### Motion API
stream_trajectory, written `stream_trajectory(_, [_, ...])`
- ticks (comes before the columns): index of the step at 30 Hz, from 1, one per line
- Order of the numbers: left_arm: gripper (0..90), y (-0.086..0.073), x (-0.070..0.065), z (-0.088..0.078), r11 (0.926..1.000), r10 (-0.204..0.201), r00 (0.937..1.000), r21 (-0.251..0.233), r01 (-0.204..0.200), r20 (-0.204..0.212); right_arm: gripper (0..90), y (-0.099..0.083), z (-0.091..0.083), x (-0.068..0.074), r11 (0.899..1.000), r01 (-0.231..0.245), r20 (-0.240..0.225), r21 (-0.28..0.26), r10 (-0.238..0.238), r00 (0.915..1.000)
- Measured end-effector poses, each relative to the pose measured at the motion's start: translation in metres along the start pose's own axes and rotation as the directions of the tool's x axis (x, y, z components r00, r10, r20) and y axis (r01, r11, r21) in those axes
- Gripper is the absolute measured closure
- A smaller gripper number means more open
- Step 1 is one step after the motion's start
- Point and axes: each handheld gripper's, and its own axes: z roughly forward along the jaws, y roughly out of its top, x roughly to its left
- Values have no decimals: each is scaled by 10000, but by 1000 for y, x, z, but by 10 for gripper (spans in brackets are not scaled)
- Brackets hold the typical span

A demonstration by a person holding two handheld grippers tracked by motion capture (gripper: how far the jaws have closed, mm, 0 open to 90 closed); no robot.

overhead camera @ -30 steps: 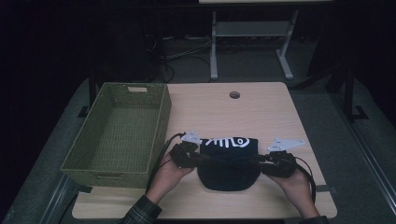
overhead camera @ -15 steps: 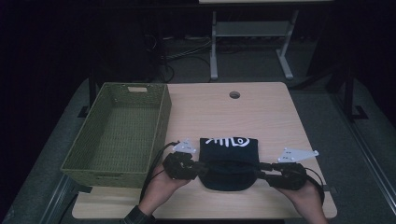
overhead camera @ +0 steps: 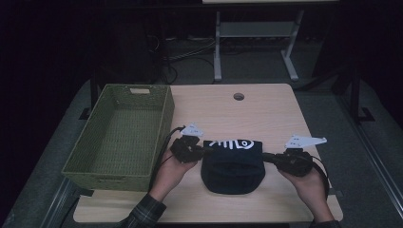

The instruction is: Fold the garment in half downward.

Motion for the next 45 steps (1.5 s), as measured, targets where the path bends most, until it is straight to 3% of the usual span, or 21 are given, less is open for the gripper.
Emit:
stream_trajectory(11, [899,14,33,30,9982,-515,9968,289,533,-610,899,-3,17,4,9988,201,-258,445,-190,9995])
stream_trajectory(14, [899,12,37,40,9967,-642,9955,461,675,-690,900,-7,19,6,9984,175,-369,538,-155,9992])
stream_trajectory(19, [900,3,41,55,9913,-577,9959,1140,655,-699,900,-15,24,13,9957,275,-466,889,-235,9986])
stream_trajectory(24, [900,-4,43,70,9864,-652,9956,1466,745,-678,900,-25,35,19,9876,367,-481,1525,-296,9984])
stream_trajectory(27, [900,-5,44,78,9831,-481,9967,1732,588,-654,900,-31,42,22,9841,593,-489,1672,-518,9975])
stream_trajectory(38, [900,0,46,94,9852,-305,9987,1671,371,-413,900,-47,48,44,9825,644,-766,1746,-517,9957])
stream_trajectory(41, [900,4,47,97,9824,16,9995,1865,44,-325,900,-48,50,51,9823,805,-923,1692,-655,9936])
stream_trajectory(45, [900,7,45,100,9840,53,9994,1782,8,-336,900,-48,53,57,9801,1052,-1086,1686,-876,9902])
